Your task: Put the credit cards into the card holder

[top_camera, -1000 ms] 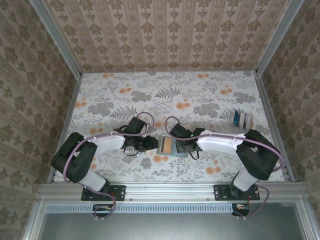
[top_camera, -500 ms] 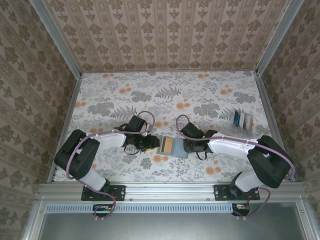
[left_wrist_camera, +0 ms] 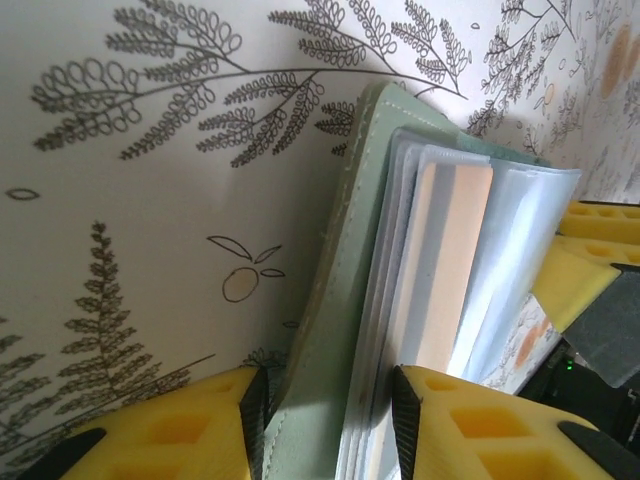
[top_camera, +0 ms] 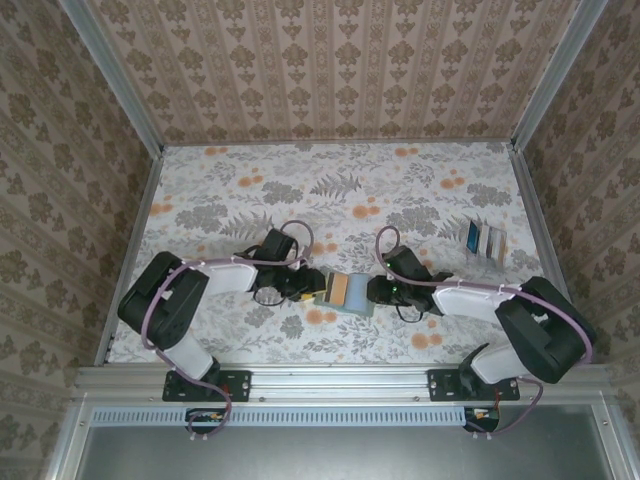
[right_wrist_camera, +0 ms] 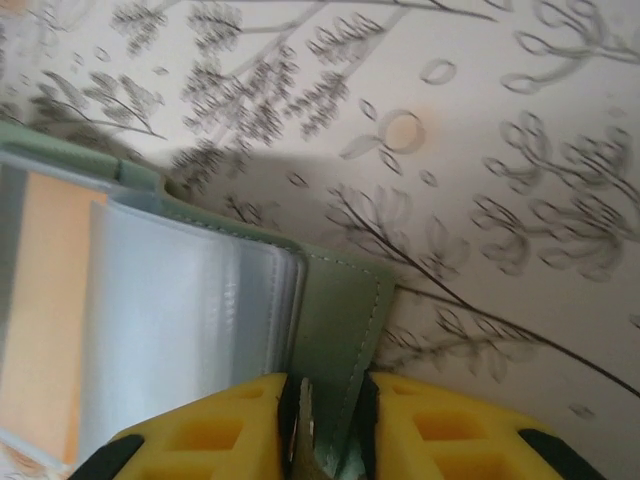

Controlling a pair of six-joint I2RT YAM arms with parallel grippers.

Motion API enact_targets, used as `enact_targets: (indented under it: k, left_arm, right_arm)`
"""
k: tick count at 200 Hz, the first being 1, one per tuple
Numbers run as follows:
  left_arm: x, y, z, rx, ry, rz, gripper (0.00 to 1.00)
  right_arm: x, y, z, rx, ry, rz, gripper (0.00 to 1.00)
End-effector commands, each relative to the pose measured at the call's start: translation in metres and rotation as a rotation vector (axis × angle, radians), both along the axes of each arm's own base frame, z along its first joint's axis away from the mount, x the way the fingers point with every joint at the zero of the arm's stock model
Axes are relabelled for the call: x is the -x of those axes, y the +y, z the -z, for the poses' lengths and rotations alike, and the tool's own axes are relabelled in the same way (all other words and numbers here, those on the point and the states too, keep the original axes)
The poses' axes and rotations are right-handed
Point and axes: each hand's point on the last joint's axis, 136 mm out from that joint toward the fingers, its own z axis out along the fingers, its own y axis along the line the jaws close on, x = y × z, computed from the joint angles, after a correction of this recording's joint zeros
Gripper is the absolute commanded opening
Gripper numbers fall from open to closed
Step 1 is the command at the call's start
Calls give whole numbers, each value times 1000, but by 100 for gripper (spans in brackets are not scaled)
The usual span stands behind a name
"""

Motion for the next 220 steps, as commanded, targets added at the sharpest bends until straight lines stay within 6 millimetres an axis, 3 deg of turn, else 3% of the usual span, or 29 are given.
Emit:
enact_targets:
  k: [1, 33, 52, 92, 113, 154, 196, 220]
  left_arm:
    - [0, -18, -46, 142, -43, 29, 39]
    - [0, -12, -72, 158, -115, 15, 40]
    - [-2, -11, -77, 152, -153, 22, 41]
    - [3, -23, -41, 154, -80, 96, 41]
    - [1, -29, -28, 151, -70, 92, 39]
    - [-5, -26, -26, 109, -103, 90, 38]
    - [-5, -13, -10, 5, -100, 78, 34]
    - [-5, -11, -10, 2, -105, 74, 29]
  right_arm:
    - [0, 46, -7, -188, 7, -101, 27]
    - [-11, 58, -8, -196, -8, -115, 28]
    - [-16, 61, -5, -195, -11, -115, 31]
    - [-21, 66, -1, -239, -20, -93, 33]
    - [-18, 59, -3, -248, -34, -71, 42]
    - [-8, 27, -2, -98, -38, -51, 40]
    - [-4, 3, -3, 35, -41, -22, 38]
    - [0, 22, -21, 9, -106, -155, 42]
